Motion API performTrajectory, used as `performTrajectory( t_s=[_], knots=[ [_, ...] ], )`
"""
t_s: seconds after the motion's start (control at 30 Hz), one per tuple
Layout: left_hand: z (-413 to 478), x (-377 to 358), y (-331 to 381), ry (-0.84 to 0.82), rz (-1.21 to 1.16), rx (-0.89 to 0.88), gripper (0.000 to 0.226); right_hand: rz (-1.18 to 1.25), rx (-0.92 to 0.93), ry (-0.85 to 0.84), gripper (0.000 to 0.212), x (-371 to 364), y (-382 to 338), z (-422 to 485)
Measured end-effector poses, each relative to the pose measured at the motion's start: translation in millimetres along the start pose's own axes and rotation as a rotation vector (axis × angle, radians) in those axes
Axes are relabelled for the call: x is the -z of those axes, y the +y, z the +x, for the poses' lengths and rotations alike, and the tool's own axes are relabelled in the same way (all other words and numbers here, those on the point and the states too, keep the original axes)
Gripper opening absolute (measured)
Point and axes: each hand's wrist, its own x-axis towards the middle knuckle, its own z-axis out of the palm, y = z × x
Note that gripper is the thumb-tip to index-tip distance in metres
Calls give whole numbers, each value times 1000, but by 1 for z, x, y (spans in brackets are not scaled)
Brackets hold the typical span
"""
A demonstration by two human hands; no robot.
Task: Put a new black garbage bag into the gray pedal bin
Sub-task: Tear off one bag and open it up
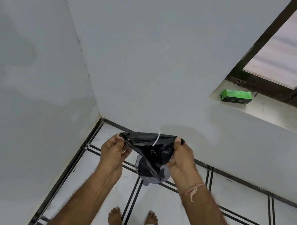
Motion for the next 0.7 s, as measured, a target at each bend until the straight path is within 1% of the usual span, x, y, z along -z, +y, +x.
performTrajectory(
  t_s=[0.07, 0.1, 0.23, 0.27, 0.3, 0.33, 0.37, 0.4, 0.43, 0.5, 0.6, 0.67, 0.7],
  knots=[
    [-2, -2, -3, -56, 29, -10, 30, 100, -56, 38, 28, -7, 3, 0],
    [-2, -3, -4, -68, 58, -28, 31, 113, -47, 32, 28, -9, 5, 0],
    [2, 3, 6, -43, 223, -67, 29, -21, 120, -87, 33, -9, 8, -4],
    [3, 5, 10, -58, 267, -71, 30, -46, 156, -117, 34, -9, 6, -5],
    [2, 6, 15, -106, 320, -66, 40, -71, 191, -145, 35, -8, 4, -6],
    [1, 4, 20, -189, 385, -50, 52, -103, 222, -173, 37, -8, 2, -6],
    [-2, 1, 25, -292, 464, -32, 59, -141, 246, -205, 39, -8, 0, -6],
    [-7, -3, 28, -403, 541, -23, 59, -180, 259, -239, 40, -9, -2, -7],
    [-11, -7, 29, -494, 601, -29, 55, -212, 264, -276, 42, -9, -4, -8],
    [-16, -13, 28, -570, 615, -57, 42, -263, 281, -339, 45, -10, -8, -9],
    [-15, -12, 22, -556, 525, -46, 28, -314, 289, -373, 45, -11, -15, -7],
    [-17, -12, 19, -539, 464, 4, 26, -345, 279, -378, 43, -12, -13, -3],
    [-18, -13, 17, -511, 445, 15, 26, -365, 299, -354, 38, -12, -10, -1]
  ],
)
